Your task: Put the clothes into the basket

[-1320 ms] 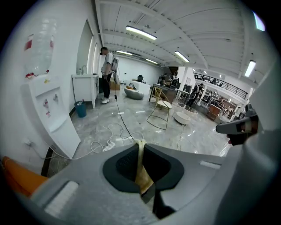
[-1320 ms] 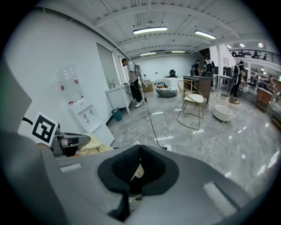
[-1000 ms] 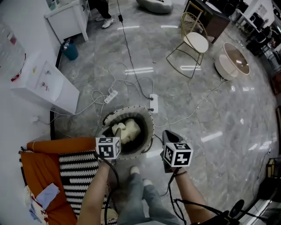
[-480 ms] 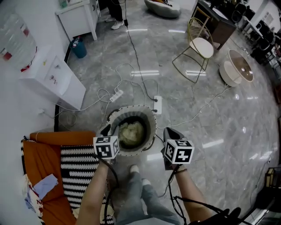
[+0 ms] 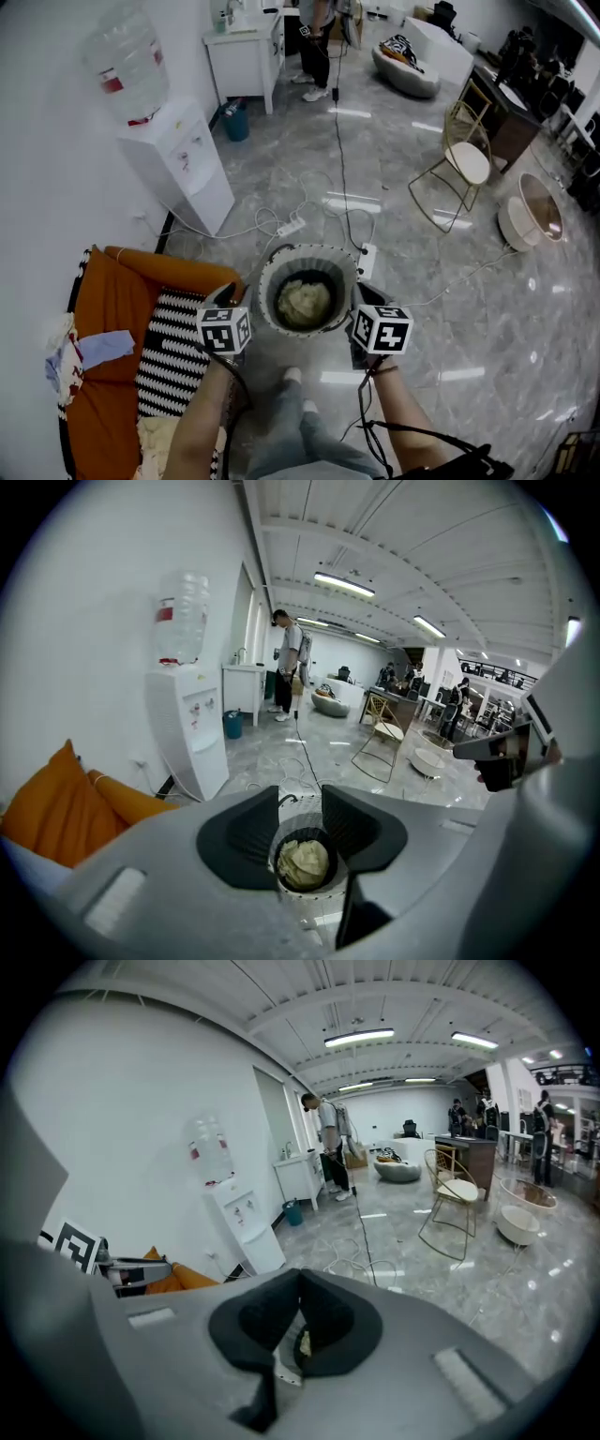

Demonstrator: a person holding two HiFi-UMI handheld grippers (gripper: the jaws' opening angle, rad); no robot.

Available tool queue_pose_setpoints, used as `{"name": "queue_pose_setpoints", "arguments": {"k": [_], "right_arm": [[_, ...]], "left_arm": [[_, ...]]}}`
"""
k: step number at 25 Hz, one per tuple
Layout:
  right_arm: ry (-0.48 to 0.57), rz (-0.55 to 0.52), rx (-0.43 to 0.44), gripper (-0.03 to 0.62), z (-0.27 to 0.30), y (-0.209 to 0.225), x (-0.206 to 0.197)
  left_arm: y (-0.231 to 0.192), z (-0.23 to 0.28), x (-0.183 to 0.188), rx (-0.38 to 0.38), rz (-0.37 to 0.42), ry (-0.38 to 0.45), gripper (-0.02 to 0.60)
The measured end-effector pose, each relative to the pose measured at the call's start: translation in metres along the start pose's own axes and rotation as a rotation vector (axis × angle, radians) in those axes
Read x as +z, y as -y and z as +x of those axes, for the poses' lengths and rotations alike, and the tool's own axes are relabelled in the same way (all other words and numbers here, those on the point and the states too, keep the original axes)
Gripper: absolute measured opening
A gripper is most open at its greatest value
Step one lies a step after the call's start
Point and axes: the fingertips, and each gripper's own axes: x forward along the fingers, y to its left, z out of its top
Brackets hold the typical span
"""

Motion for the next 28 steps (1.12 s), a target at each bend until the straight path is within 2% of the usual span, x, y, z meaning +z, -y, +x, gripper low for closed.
{"name": "queue_pose_setpoints", "arguments": {"k": [9,14,18,28], "right_arm": [[0.037,-0.143,0.205,0.003,-0.027,-0.105,0.0],[0.018,-0.208,0.347,0.003,-0.038,-0.175,-0.013],[-0.003,-0.276,0.466,0.003,-0.048,-0.246,-0.025],[-0.083,-0.437,0.751,0.003,-0.077,-0.431,-0.089]], "left_arm": [[-0.051,-0.128,-0.039,0.186,-0.104,0.087,0.153],[-0.076,-0.201,-0.069,0.315,-0.169,0.122,0.153],[-0.103,-0.267,-0.094,0.432,-0.205,0.152,0.152],[-0.168,-0.428,-0.193,0.719,-0.401,0.191,0.152]]}}
